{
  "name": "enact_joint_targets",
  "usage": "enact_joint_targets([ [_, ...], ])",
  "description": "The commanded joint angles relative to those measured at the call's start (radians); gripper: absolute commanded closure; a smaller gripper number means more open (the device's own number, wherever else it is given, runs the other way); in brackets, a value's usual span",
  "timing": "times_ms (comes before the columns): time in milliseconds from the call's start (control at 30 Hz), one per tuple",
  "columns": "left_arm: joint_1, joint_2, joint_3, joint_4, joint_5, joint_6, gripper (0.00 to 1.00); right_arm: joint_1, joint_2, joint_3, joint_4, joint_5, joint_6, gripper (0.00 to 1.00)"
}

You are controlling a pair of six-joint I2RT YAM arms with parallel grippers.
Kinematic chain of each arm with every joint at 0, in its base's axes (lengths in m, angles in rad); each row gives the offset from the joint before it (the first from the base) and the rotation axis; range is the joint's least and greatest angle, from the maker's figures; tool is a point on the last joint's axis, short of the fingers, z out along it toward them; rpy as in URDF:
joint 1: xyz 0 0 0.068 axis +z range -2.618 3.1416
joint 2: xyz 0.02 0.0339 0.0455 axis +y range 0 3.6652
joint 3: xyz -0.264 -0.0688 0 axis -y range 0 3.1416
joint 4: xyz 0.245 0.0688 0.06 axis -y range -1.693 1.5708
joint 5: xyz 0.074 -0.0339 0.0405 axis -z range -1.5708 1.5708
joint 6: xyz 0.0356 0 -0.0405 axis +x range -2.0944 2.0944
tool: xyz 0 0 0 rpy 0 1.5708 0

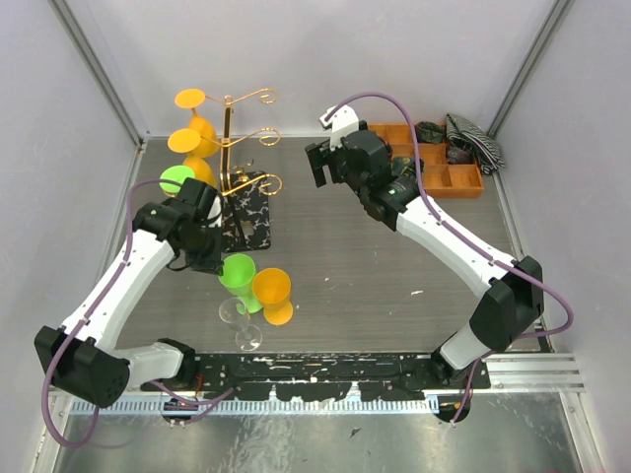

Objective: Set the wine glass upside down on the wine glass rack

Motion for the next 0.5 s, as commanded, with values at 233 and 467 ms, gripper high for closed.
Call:
enact_joint_targets([
  [233,-0.005,-0.005,0.041,0.012,0.057,0.030,0.98,-0.006,-0.031,0.009,0.051,0.010,-0.012,0.09],
  [467,-0.005,-0.044,0.139,-0.039,0.099,0.089,0.99,-0.005,-0.026,0.014,0.053,0.003,-0.008,0.09],
])
